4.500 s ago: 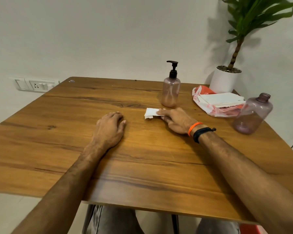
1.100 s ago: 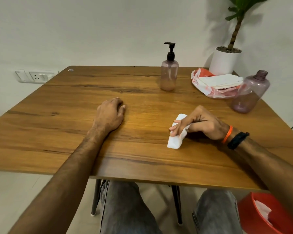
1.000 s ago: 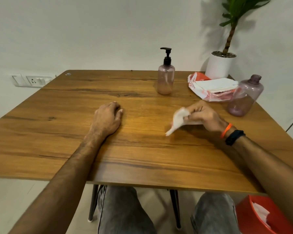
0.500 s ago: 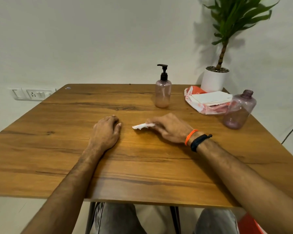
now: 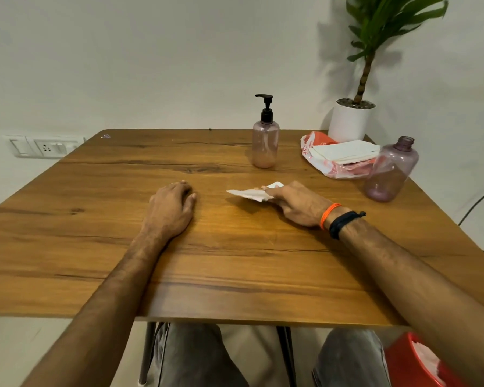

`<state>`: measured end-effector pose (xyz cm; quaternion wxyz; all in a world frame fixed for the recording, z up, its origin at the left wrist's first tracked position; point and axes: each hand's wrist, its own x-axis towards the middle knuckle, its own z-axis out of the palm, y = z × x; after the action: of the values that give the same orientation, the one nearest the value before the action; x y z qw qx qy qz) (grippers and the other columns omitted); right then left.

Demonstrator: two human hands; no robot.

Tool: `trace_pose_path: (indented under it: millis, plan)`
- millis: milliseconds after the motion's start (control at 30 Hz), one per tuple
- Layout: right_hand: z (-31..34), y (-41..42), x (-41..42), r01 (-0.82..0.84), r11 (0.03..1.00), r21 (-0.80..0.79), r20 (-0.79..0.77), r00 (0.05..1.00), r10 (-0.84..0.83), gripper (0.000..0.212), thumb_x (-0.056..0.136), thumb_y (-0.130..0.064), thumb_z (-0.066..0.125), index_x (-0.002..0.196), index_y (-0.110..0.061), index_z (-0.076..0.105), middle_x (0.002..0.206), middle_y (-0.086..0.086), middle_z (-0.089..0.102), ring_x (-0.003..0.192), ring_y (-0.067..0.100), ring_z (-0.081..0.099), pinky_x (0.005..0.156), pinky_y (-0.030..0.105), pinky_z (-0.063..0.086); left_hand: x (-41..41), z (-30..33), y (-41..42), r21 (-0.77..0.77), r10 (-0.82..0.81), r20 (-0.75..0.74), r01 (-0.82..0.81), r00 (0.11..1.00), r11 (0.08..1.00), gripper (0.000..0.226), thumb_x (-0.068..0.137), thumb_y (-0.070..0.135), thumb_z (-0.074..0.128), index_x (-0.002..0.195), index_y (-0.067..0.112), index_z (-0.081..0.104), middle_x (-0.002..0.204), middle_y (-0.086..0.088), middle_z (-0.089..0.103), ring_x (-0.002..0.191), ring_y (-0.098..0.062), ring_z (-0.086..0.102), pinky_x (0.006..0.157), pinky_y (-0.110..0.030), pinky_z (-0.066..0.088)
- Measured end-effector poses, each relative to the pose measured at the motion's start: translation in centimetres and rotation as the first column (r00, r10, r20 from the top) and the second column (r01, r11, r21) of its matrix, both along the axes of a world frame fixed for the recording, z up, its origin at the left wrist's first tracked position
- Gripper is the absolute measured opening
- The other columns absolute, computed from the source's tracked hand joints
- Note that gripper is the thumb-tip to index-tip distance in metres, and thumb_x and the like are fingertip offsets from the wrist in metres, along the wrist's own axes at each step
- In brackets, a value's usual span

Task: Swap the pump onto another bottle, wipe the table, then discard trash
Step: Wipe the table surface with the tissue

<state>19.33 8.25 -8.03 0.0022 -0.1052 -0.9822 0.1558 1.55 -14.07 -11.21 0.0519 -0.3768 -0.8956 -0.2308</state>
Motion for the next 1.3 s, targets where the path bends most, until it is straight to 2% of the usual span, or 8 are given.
trace_pose_path:
  millis: [100, 700, 867, 933, 1000, 1100, 1167, 1300]
  plan:
    - [-0.2, 0.1, 1.4, -0.018, 0.999, -0.029, -0.006, 1.000, 0.018, 0.051, 0.101, -0.004, 0.038, 0.144, -0.031, 0.044, 0.149, 0.007, 0.047, 0.133, 0.028, 0.047, 0.117, 0.031, 0.028, -0.1, -0.2, 0.0, 0.002, -0.006, -0.001, 0.006, 1.000, 1.000, 0.040, 0.098, 0.029, 0.048, 0.131, 0.008, 0.055, 0.140, -0.012, 0.054, 0.127, -0.032, 0.048, 0.108, -0.042, 0.036]
    - [-2.0, -11.4, 7.0, -0.162, 0.973, -0.166, -0.178, 0.975, 0.132, 0.054, 0.097, 0.004, 0.040, 0.146, -0.020, 0.043, 0.156, -0.004, 0.034, 0.145, 0.002, 0.024, 0.116, 0.009, -0.001, -0.2, -0.4, 0.3, -0.001, 0.032, -0.036, -0.032, 0.999, 0.999, 0.039, 0.096, 0.030, 0.049, 0.127, 0.008, 0.058, 0.134, -0.016, 0.059, 0.122, -0.036, 0.053, 0.104, -0.043, 0.040]
    - [-1.4, -14.2, 6.3, -0.259, 0.900, -0.351, -0.184, 0.961, 0.205, 0.045, 0.099, -0.008, 0.043, 0.137, -0.029, 0.053, 0.146, -0.010, 0.050, 0.138, 0.011, 0.042, 0.118, 0.024, 0.025, -0.1, -0.2, 0.3, 0.013, 0.030, -0.037, -0.030, 0.999, 0.999, 0.038, 0.096, 0.027, 0.050, 0.126, 0.006, 0.059, 0.134, -0.016, 0.059, 0.122, -0.035, 0.053, 0.104, -0.042, 0.040]
    - [-0.3, -13.9, 6.0, -0.232, 0.762, -0.604, -0.187, 0.971, 0.147, 0.028, 0.101, -0.013, 0.046, 0.120, -0.020, 0.066, 0.120, 0.007, 0.067, 0.104, 0.025, 0.060, 0.096, 0.040, 0.043, 0.0, -0.2, 0.3, 0.011, 0.033, -0.019, -0.033, 0.999, 0.999, 0.038, 0.096, 0.027, 0.051, 0.126, 0.006, 0.058, 0.132, -0.016, 0.060, 0.122, -0.034, 0.053, 0.104, -0.042, 0.040]
    - [0.6, -12.9, 5.3, -0.113, 0.434, -0.894, -0.148, 0.988, -0.047, 0.030, 0.096, -0.017, 0.052, 0.106, 0.009, 0.061, 0.110, 0.042, 0.057, 0.082, 0.031, 0.049, 0.077, 0.046, 0.041, -0.1, -0.1, 0.3, 0.002, 0.035, 0.011, -0.035, 0.999, 0.999, 0.039, 0.094, 0.028, 0.053, 0.127, 0.007, 0.058, 0.131, -0.016, 0.061, 0.121, -0.035, 0.054, 0.102, -0.043, 0.042]
    - [1.4, -10.7, 4.0, -0.073, -0.061, -0.995, -0.059, 0.976, -0.211, 0.023, 0.091, -0.010, 0.052, 0.100, 0.005, 0.068, 0.107, 0.021, 0.071, 0.084, 0.025, 0.071, 0.081, 0.029, 0.058, 0.0, -0.3, 0.3, 0.015, 0.052, -0.010, -0.052, 0.999, 0.999, 0.039, 0.094, 0.030, 0.051, 0.126, 0.008, 0.059, 0.131, -0.015, 0.061, 0.120, -0.035, 0.054, 0.102, -0.043, 0.043]
    - [1.9, -8.9, 2.8, -0.120, -0.213, -0.970, -0.057, 0.958, -0.282, 0.024, 0.096, -0.001, 0.045, 0.102, 0.001, 0.069, 0.104, 0.012, 0.074, 0.092, 0.018, 0.072, 0.084, 0.029, 0.059, 0.0, -0.3, 0.3, 0.028, 0.059, -0.030, -0.058, 0.998, 0.998, 0.040, 0.096, 0.030, 0.049, 0.128, 0.008, 0.057, 0.134, -0.014, 0.059, 0.123, -0.033, 0.053, 0.104, -0.043, 0.040]
    - [2.6, -5.9, 0.6, -0.117, -0.268, -0.956, -0.008, 0.927, -0.375, 0.027, 0.098, -0.001, 0.042, 0.119, -0.001, 0.058, 0.125, 0.016, 0.065, 0.117, 0.028, 0.061, 0.093, 0.042, 0.052, -0.4, -0.6, 0.3, 0.047, 0.049, -0.040, -0.047, 0.998, 0.998, 0.040, 0.096, 0.031, 0.049, 0.127, 0.008, 0.058, 0.136, -0.012, 0.058, 0.125, -0.030, 0.052, 0.106, -0.040, 0.039]
